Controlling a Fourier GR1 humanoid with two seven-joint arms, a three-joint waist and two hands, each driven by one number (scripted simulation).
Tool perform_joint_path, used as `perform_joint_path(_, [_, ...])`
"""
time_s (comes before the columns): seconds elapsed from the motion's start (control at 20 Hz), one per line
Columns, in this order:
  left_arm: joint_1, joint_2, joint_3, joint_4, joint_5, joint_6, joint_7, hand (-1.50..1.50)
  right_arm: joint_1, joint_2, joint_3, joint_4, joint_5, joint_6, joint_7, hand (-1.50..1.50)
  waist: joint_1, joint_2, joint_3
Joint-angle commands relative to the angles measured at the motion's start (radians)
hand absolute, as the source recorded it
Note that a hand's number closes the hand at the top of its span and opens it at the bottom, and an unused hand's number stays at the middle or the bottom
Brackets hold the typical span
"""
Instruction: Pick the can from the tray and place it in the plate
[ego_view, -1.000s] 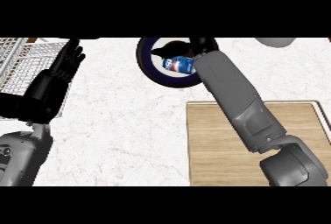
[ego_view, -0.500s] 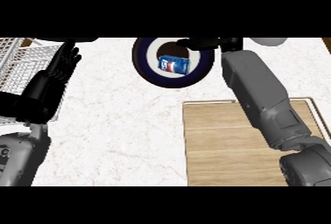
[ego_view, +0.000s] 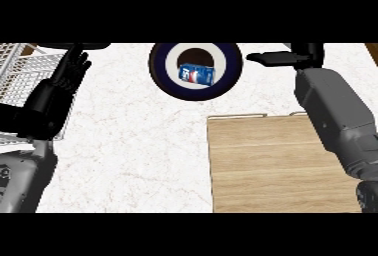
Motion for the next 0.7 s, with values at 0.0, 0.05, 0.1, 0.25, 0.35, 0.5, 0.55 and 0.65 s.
perform_joint_path(0.0, [0.007,0.012,0.013,-0.040,0.021,-0.017,0.046,0.00,0.072,-0.071,-0.006,0.018,0.002,0.100,-0.070,-1.50,0.004,-0.003,0.001])
perform_joint_path(0.05, [0.024,-0.001,0.001,-0.018,-0.003,-0.012,0.005,0.00,0.098,-0.089,0.003,0.026,0.012,0.132,-0.086,-1.50,0.001,-0.001,0.001])
perform_joint_path(0.1, [0.028,-0.018,-0.001,0.024,-0.016,-0.010,-0.045,0.00,0.093,-0.085,-0.005,0.024,0.008,0.114,-0.103,-1.50,0.000,0.002,0.000])
perform_joint_path(0.25, [0.041,0.021,0.035,0.004,0.010,-0.048,-0.044,0.00,0.072,-0.139,-0.009,0.039,0.013,0.131,-0.067,-1.50,0.006,0.000,0.000])
perform_joint_path(0.35, [0.018,0.002,0.019,-0.021,0.011,-0.032,0.016,0.00,0.134,-0.135,0.000,0.045,0.024,0.164,-0.137,-1.50,0.006,0.000,0.002])
perform_joint_path(0.5, [0.016,-0.003,0.020,-0.016,-0.009,-0.020,0.015,0.00,0.133,-0.206,-0.001,0.041,0.028,0.228,-0.131,-1.50,-0.002,-0.003,0.001])
perform_joint_path(0.55, [0.034,-0.013,0.010,-0.028,-0.017,-0.018,0.008,0.00,0.137,-0.198,0.002,0.041,0.034,0.198,-0.143,-1.50,0.000,-0.003,0.001])
perform_joint_path(0.65, [0.042,-0.026,-0.002,-0.033,-0.008,-0.028,0.017,0.00,0.140,-0.186,0.009,0.041,0.048,0.141,-0.165,-1.50,0.003,-0.003,0.001])
